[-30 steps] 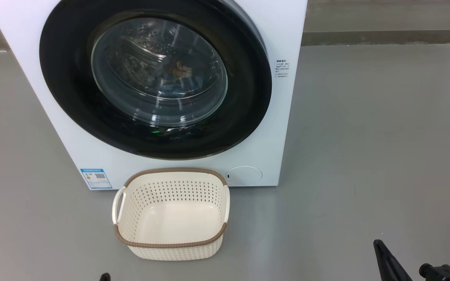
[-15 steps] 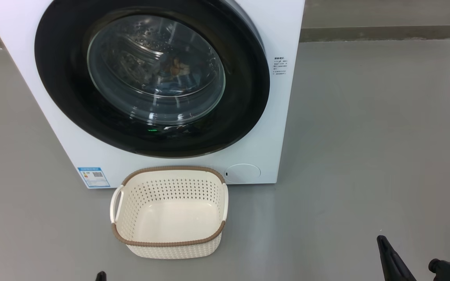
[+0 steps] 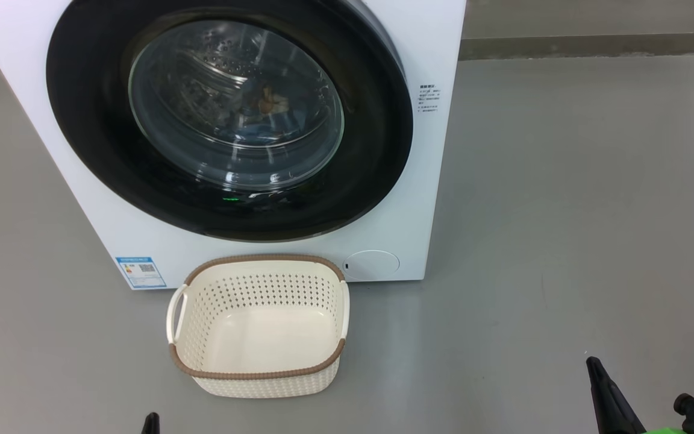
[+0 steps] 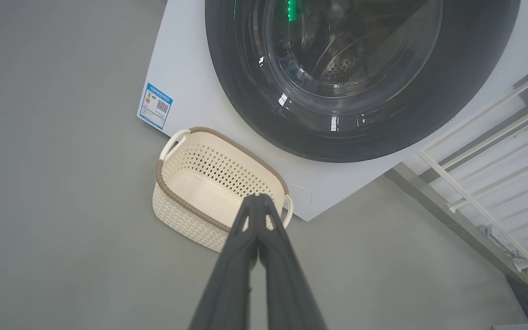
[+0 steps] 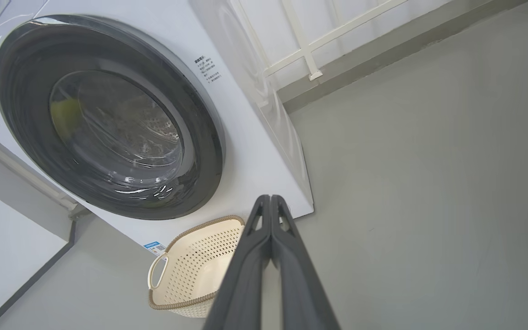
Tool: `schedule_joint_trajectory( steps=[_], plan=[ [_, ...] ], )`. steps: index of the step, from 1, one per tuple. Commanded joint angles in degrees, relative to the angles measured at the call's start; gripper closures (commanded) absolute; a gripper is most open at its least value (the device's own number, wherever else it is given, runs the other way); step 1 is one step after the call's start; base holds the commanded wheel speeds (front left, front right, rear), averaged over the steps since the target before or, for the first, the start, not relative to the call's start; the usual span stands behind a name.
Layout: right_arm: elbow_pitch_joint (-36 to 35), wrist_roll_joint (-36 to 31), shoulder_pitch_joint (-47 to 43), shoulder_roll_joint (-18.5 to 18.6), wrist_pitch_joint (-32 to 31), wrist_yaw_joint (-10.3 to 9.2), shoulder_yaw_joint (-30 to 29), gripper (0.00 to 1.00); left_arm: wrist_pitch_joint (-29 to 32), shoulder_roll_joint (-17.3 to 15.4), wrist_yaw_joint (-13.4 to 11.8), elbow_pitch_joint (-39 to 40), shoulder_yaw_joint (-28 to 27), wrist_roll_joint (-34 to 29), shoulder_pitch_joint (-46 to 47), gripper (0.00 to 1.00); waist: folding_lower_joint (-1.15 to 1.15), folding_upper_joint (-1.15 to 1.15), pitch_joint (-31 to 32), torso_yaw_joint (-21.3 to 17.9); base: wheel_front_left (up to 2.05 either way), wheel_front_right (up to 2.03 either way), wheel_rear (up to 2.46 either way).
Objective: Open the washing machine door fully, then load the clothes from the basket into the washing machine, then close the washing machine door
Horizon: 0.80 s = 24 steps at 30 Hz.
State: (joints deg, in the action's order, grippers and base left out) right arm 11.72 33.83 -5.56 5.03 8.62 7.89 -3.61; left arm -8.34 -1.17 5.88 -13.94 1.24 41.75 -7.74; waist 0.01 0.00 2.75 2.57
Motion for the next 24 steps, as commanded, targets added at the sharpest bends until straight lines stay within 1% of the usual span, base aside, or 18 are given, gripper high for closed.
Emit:
schedule_joint_trajectory(
  steps=[1, 24],
  plan=[
    [-1.2, 1.9, 2.3, 0.3, -0.4, -0.12, 0.0, 1.00, 0.2, -0.8, 0.3, 1.1, -1.1, 1.4, 2.9, 1.00, -0.01, 0.00, 0.0, 0.0, 0.00, 0.00, 0.00],
    [-0.2, 17.5, 4.9, -0.4, -4.5, -0.20, -0.8, 1.00, 4.3, -1.0, 0.7, 0.7, -3.0, 15.0, 6.0, 1.00, -0.01, 0.00, -0.8, -0.7, 0.00, 0.00, 0.00]
  ],
)
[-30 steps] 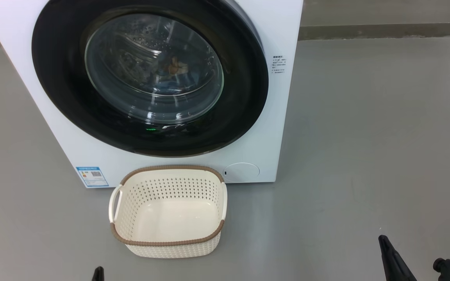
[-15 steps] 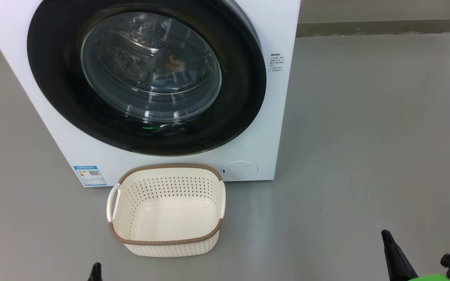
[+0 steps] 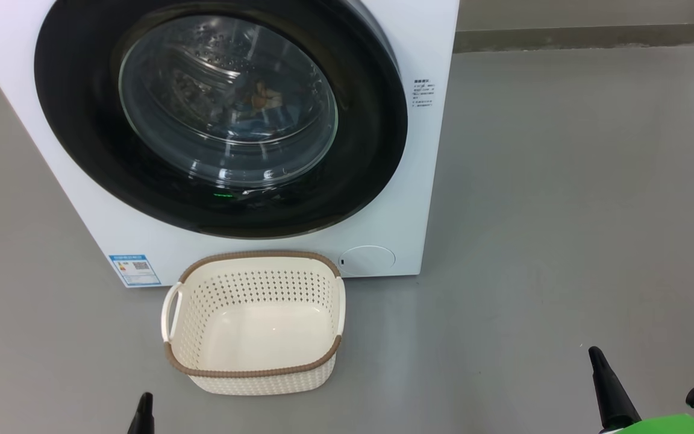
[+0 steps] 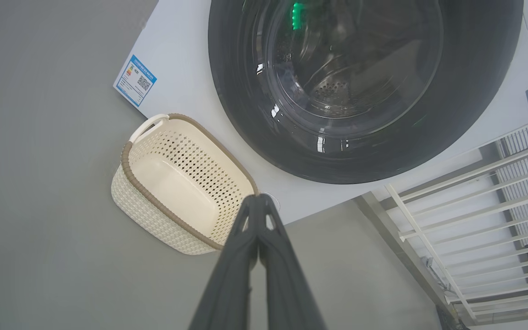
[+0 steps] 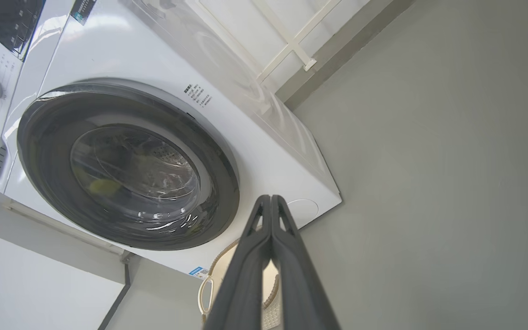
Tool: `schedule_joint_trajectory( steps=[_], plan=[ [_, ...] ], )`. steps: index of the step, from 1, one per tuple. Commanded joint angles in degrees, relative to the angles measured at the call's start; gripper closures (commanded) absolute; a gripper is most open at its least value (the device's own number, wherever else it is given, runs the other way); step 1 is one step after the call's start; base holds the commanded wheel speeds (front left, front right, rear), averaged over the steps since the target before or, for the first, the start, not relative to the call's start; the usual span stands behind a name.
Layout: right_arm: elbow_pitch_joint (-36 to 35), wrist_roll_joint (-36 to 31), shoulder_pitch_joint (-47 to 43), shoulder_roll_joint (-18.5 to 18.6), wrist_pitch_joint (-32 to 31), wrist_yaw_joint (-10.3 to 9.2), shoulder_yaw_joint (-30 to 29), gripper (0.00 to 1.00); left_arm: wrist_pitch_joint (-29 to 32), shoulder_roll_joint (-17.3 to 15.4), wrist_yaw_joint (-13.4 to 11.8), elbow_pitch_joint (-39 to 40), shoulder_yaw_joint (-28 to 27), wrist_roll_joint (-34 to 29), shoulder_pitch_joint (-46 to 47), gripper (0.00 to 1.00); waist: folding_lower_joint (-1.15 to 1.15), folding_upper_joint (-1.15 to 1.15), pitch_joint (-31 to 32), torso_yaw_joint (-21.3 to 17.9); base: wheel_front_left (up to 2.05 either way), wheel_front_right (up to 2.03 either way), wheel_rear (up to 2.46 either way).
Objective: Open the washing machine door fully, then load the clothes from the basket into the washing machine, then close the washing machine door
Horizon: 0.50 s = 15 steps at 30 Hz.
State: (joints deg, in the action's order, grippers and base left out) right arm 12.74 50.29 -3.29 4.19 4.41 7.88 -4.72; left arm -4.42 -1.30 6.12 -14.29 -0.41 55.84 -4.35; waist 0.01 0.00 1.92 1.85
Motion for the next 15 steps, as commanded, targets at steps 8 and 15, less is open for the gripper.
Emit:
schedule_joint_trajectory(
  steps=[8, 15],
  plan=[
    [-0.9, 6.3, 3.5, 0.2, -1.7, -0.22, 0.0, 1.00, 1.7, -1.0, 0.6, 1.0, -1.9, 5.5, 3.6, 1.00, -0.01, 0.00, -0.3, -0.2, 0.00, 0.00, 0.00],
    [-0.6, 10.8, 4.3, 0.0, -2.9, -0.24, -0.2, 1.00, 2.9, -1.1, 0.7, 0.9, -2.5, 9.4, 4.5, 1.00, -0.01, 0.00, -0.5, -0.5, 0.00, 0.00, 0.00]
  ],
)
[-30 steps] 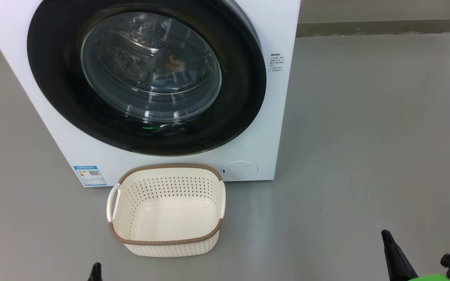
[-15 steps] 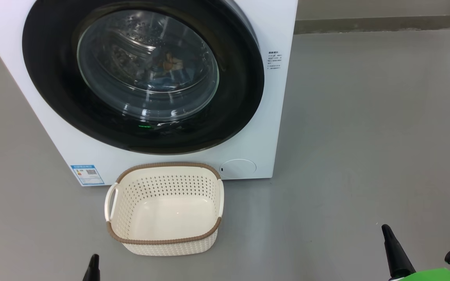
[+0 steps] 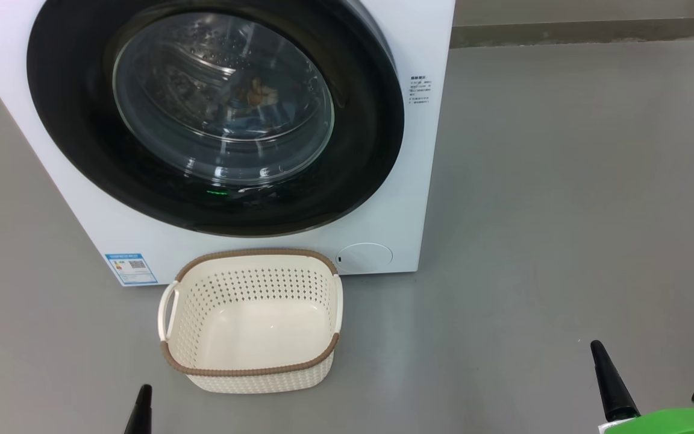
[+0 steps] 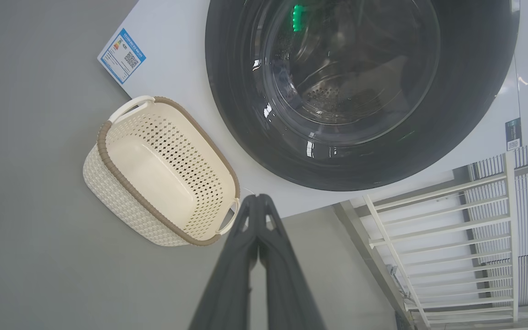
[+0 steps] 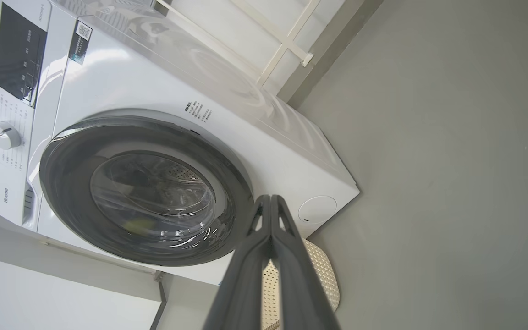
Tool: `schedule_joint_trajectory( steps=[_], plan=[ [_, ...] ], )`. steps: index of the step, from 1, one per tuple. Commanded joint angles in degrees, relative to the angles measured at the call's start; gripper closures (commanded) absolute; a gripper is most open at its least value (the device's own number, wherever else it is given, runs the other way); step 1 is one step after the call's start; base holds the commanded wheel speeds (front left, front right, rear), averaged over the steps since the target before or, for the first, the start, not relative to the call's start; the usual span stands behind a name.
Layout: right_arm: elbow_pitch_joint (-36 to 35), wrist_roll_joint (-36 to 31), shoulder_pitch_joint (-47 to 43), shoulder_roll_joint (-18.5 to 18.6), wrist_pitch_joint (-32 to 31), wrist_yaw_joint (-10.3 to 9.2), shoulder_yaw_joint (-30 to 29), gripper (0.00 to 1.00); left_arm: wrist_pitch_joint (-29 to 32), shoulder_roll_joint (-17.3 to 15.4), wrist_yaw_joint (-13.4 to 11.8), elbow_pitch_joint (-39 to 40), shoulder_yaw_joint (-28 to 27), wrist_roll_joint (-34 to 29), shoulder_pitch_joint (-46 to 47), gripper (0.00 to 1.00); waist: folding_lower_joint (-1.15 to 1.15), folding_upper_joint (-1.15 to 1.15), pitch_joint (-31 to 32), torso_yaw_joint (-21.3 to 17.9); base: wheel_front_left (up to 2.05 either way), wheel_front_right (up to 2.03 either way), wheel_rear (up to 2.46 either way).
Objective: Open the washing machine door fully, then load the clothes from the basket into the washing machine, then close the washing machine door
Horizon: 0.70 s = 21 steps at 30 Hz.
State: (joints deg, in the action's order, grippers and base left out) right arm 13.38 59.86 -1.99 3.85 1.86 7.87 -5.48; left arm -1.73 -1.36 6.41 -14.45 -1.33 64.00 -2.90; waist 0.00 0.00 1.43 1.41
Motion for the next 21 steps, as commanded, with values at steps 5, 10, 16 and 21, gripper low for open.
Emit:
schedule_joint_trajectory(
  steps=[5, 10, 16, 21],
  plan=[
    [-1.1, 4.5, 3.5, 0.2, -1.2, -0.25, 0.4, 1.00, 1.0, -1.1, 0.4, 1.0, -1.9, 4.1, 3.7, 1.00, 0.00, 0.00, -0.2, -0.2, 0.00, 0.00, 0.00],
    [-0.9, 7.1, 4.0, 0.1, -1.8, -0.26, 0.2, 1.00, 1.7, -1.1, 0.5, 0.9, -2.2, 6.3, 4.2, 1.00, 0.00, 0.00, -0.3, -0.3, 0.00, 0.00, 0.00],
    [-0.7, 11.0, 4.6, -0.1, -2.8, -0.28, 0.0, 1.00, 2.7, -1.2, 0.6, 0.8, -2.7, 9.7, 4.9, 1.00, 0.00, 0.00, -0.5, -0.5, 0.00, 0.00, 0.00],
    [-0.5, 14.3, 5.2, -0.2, -3.7, -0.29, -0.1, 1.00, 3.6, -1.2, 0.7, 0.8, -3.1, 12.5, 5.6, 1.00, 0.00, 0.00, -0.7, -0.6, 0.00, 0.00, 0.00]
  ],
)
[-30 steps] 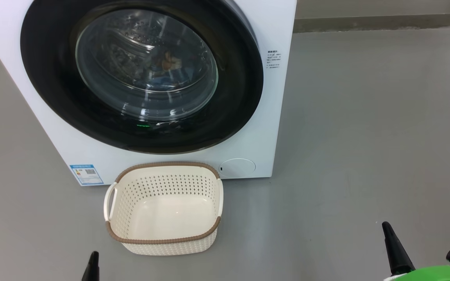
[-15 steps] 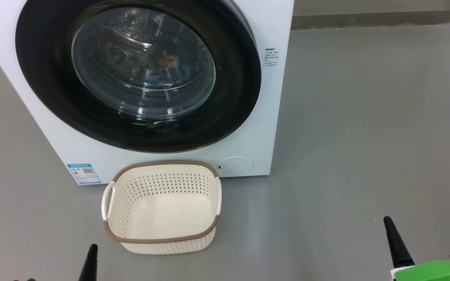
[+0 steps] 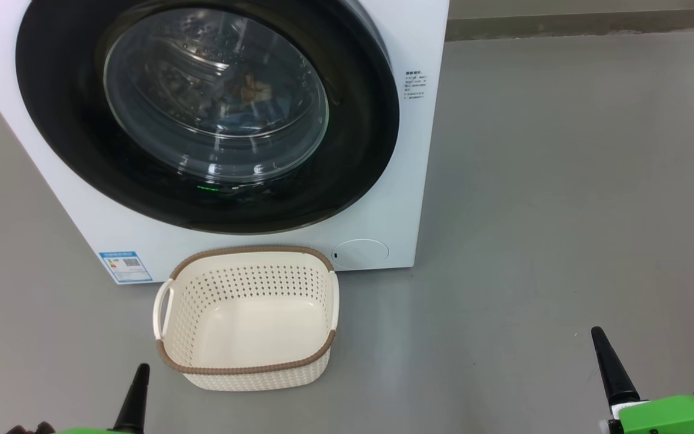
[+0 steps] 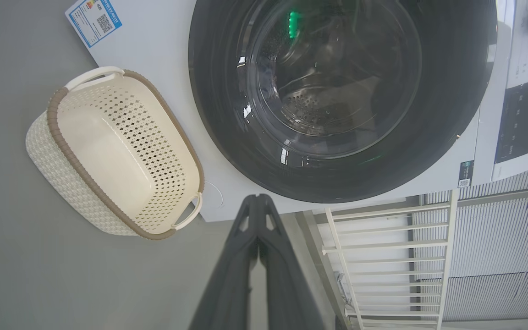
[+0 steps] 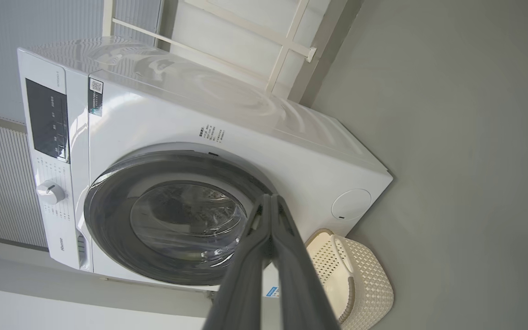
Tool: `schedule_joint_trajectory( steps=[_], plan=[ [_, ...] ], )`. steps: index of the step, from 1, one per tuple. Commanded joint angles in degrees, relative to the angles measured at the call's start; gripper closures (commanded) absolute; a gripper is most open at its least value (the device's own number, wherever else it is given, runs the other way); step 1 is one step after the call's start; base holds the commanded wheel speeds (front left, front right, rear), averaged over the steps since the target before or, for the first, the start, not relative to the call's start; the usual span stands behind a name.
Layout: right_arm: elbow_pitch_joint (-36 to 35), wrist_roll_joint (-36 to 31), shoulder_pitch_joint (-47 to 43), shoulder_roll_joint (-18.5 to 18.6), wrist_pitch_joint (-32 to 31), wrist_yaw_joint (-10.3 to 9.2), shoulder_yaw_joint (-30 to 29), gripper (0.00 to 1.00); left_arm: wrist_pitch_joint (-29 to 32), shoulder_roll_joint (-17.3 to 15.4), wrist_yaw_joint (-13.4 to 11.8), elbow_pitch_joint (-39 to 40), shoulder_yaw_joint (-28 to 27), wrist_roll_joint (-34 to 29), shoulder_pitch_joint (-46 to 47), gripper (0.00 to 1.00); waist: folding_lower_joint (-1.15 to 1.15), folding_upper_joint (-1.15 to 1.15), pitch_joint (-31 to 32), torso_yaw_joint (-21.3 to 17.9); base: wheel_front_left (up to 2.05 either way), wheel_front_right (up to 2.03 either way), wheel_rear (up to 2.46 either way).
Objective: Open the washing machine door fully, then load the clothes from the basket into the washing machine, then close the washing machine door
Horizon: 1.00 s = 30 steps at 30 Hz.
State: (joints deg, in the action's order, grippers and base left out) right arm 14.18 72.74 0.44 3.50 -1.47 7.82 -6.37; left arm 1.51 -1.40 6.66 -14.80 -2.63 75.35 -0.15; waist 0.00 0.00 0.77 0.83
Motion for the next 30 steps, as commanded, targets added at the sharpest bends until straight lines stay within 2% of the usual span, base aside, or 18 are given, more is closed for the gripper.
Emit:
schedule_joint_trajectory(
  steps=[1, 27, 30],
  plan=[
    [-1.2, 2.0, 2.8, 0.1, -0.5, -0.24, 0.7, 1.00, 0.5, -1.2, 0.4, 1.1, -1.8, 1.8, 3.0, 1.00, 0.00, 0.00, -0.1, 0.0, 0.00, 0.00, 0.00],
    [-0.2, 19.0, 5.7, -0.6, -4.9, -0.33, -0.2, 1.00, 4.9, -1.5, 0.8, 0.7, -3.8, 16.5, 6.3, 1.00, 0.00, 0.00, -0.9, -0.8, 0.00, 0.00, 0.00],
    [-0.2, 19.4, 5.7, -0.6, -5.0, -0.33, -0.2, 1.00, 5.0, -1.5, 0.8, 0.7, -3.9, 16.8, 6.3, 1.00, 0.00, 0.00, -0.9, -0.8, 0.00, 0.00, 0.00]
  ],
)
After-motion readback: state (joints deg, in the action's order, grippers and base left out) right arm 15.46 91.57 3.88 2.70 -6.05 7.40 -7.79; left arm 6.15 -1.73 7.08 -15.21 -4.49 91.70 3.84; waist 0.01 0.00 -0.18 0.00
